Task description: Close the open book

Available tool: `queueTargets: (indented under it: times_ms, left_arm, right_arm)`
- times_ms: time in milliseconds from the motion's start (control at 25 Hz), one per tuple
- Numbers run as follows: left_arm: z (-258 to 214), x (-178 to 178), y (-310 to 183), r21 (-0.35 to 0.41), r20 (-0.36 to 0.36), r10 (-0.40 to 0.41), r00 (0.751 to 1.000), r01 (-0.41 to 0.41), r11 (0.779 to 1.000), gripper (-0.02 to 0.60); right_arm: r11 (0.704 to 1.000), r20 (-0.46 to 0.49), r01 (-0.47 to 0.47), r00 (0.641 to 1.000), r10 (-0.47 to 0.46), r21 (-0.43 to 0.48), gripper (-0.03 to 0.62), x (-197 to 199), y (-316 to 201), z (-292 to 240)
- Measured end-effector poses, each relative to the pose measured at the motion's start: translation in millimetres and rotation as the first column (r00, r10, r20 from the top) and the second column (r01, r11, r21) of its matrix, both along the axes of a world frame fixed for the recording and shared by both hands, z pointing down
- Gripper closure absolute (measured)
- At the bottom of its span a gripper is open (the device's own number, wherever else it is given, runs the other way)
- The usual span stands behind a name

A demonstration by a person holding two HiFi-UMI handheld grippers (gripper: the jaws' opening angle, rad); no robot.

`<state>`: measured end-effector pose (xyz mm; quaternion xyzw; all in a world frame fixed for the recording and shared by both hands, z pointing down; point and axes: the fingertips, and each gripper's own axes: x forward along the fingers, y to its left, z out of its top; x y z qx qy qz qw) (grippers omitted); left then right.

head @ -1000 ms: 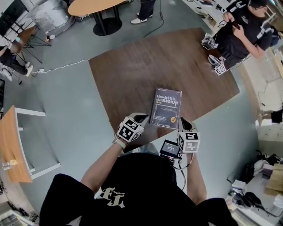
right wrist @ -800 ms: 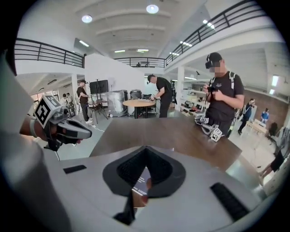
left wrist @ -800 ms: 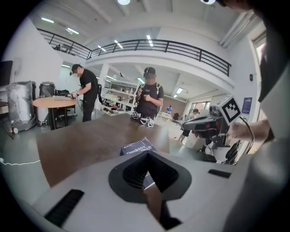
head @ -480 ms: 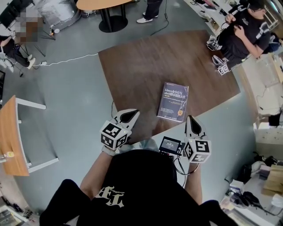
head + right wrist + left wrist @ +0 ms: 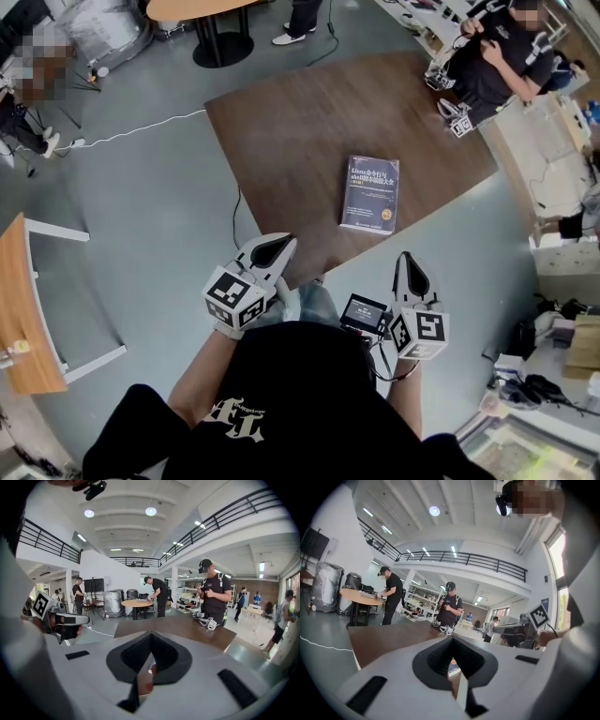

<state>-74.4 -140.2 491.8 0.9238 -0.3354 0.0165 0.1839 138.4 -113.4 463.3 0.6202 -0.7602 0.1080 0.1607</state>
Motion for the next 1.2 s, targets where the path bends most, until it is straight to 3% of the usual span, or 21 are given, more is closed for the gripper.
queueTargets:
  times_ms: [320,600,840,1200]
  left_arm:
    - [-6,27,44,0.037,-0.047,0.099,0.994,-0.097,0.995,0.578]
    - [-12,49,77,0.073,-0.034,0.112,0.993,-0.109,0.991,0.578]
    - [-28,49,134,0.075,-0.04,0.118,0.992,-0.115,0.991,0.578]
    - [-24,76,217,0.054,-0.039,0.188,0.981,-0.186,0.981,0.578]
  right_arm:
    - [0.999,0.044,-0.035,0.998,0.035,-0.007,0.606,-4,60,11]
    - [1.0,0.075,0.004,0.997,-0.005,0.019,0.606,4,90,18]
    - [0.999,0.087,0.041,0.995,-0.044,0.031,0.605,-2,146,8]
    - [1.0,0.124,-0.021,0.992,0.018,0.023,0.606,12,246,17]
